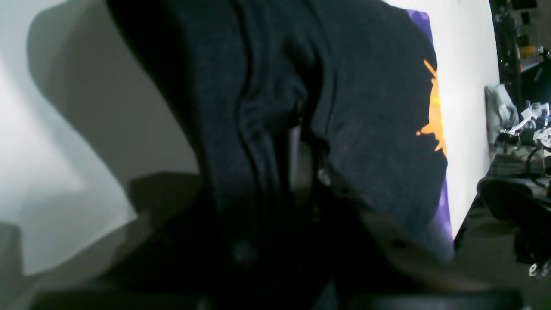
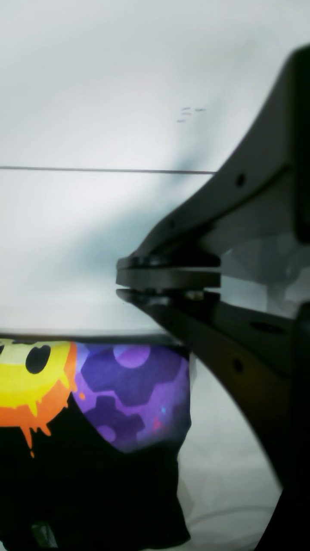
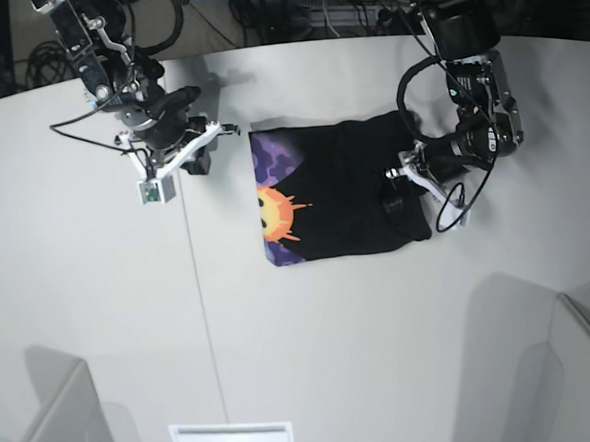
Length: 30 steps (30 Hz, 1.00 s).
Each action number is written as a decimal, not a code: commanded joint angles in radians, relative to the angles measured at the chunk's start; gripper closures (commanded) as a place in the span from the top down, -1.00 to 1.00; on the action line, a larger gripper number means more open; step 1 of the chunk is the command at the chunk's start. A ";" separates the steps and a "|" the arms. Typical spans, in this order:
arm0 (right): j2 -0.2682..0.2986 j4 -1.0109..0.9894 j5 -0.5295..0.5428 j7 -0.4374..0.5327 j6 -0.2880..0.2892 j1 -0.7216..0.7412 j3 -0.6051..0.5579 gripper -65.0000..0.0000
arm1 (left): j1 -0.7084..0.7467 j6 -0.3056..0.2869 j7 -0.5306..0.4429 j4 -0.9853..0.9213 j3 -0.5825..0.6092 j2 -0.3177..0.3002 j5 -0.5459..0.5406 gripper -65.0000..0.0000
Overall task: Fold the T-shirt properly
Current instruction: 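Rotate and drag the bundle with the left gripper to square it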
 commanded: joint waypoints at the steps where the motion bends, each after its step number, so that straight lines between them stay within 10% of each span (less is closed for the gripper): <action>1: 0.009 0.014 0.001 0.022 0.005 0.004 0.022 -1.00 | -0.009 0.022 0.008 0.007 0.022 -0.027 0.023 -1.00; 14: -0.054 0.014 0.008 0.017 0.005 -0.091 0.239 -1.00 | -0.195 0.043 0.003 0.015 0.641 -0.277 0.023 -1.00; 20: -0.079 0.014 0.008 0.019 0.005 -0.160 0.365 -1.00 | -0.379 0.039 -0.004 0.013 0.977 -0.297 0.023 -1.00; 30: -0.171 0.014 0.003 0.020 0.005 -0.266 0.510 -1.00 | -0.641 0.039 -0.325 0.004 1.564 -0.291 0.024 -1.00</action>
